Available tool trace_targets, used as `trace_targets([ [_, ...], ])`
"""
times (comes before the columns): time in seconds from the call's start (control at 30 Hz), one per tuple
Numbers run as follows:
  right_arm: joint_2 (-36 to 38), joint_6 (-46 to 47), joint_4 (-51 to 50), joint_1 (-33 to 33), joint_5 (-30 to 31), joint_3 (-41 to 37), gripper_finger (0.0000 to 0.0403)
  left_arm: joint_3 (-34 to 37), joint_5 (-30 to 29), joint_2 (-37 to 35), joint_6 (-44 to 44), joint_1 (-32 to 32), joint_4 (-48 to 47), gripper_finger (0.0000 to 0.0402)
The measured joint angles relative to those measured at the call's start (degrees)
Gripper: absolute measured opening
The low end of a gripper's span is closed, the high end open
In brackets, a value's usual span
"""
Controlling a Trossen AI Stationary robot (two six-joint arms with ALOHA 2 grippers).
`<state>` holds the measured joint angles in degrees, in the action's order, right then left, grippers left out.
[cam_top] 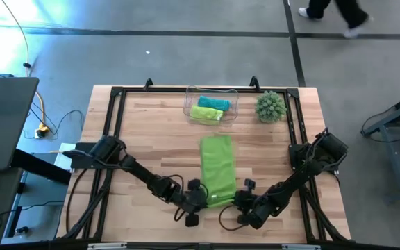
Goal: Roll microfiber towels into tight, uniform cylinder then place into a basket
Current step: Roll the green microfiber cloth
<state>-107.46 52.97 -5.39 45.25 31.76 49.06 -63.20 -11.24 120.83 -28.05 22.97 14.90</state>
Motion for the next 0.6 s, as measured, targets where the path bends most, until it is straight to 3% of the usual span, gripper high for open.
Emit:
trace_targets([
  [0.1,0.05,0.14,0.81,-0.04,-2.59,0.09,0.0008,0.08,6.36,0.18,-4.46,-0.79,2.40,0.0018],
  [0.23,0.22,2.69,2.45,-0.03,-6.17,0.09,0.0014,0.22,12.33,-0.32,-7.38,-1.48,4.18,0.0008],
  [0.43,1.38,3.04,3.29,-1.95,-14.34,0.07,0.0005,0.22,11.88,-3.44,-7.79,-1.59,1.66,0.0016],
  [0.6,4.03,2.46,2.50,-3.60,-16.78,-0.19,0.0002,0.17,7.83,-4.58,-8.01,-1.49,-1.33,0.0031],
])
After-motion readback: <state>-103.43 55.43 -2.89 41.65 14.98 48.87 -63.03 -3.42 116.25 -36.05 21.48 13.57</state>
